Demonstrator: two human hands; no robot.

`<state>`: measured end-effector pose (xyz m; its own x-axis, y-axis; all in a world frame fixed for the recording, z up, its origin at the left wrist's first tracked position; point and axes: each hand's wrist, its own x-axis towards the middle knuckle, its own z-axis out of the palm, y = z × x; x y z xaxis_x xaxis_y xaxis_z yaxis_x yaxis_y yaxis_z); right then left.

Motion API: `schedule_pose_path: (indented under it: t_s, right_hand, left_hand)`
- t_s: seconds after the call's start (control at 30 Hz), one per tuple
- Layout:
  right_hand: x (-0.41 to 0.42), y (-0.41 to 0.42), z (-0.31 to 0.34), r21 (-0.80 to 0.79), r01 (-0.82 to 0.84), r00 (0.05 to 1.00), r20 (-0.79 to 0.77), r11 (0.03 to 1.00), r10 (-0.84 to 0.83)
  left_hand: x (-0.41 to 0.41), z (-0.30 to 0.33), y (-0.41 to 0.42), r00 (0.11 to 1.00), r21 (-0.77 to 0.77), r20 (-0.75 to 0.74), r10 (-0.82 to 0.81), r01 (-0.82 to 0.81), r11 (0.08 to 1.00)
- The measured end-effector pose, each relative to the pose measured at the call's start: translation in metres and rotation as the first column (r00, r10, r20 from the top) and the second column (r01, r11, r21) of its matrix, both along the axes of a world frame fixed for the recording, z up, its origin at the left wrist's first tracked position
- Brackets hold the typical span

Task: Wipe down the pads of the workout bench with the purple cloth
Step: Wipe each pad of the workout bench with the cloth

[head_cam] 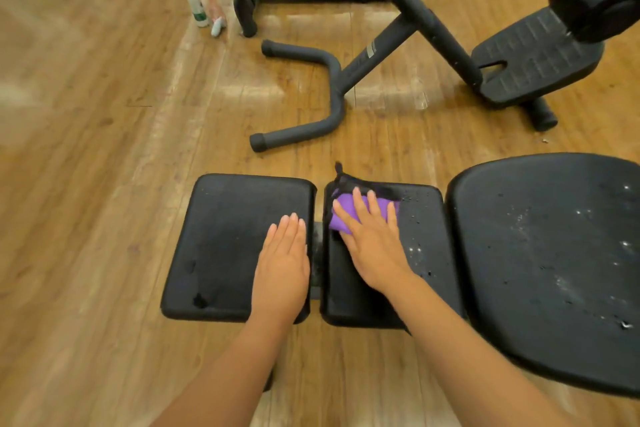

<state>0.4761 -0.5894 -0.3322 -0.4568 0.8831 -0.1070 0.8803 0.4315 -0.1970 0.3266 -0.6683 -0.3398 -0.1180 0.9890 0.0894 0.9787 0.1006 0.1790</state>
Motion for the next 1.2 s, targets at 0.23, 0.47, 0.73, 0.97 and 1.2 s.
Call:
schedule_pose_path:
  t_s: [0.23, 0.47, 0.73, 0.97, 1.2]
  right_hand:
    - [0.063, -0.105, -0.007, -0.031, -0.104, 0.994, 0.014, 0.994, 0.105]
    - [0.071, 0.023, -0.008, 0.053, 0.077, 0.997, 0.027, 0.996, -0.078]
    - [0.076, -0.045, -0.008, -0.006, 0.004, 0.999, -0.031, 1.0, -0.005]
    - [0.117, -0.093, -0.018, -0.022, 0.042, 0.996, -0.079, 0.999, -0.044]
    - [0.097, 0.033, -0.009, -0.028, 0.317, 0.933, -0.17, 0.948, -0.317]
  left_hand:
    - [-0.001, 0.003, 0.0, 1.0, -0.046, 0.009, 0.01, -0.01, 0.999]
    - [0.0, 0.005, 0.001, 0.999, -0.077, -0.007, 0.035, -0.035, 0.996]
    - [0.0, 0.006, 0.0, 1.0, -0.065, 0.02, 0.014, -0.013, 0.998]
    - [-0.002, 0.004, 0.0, 1.0, -0.067, 0.02, 0.005, -0.003, 0.998]
    - [-0.002, 0.005, 0.001, 1.0, -0.062, 0.0, 0.009, -0.009, 0.998]
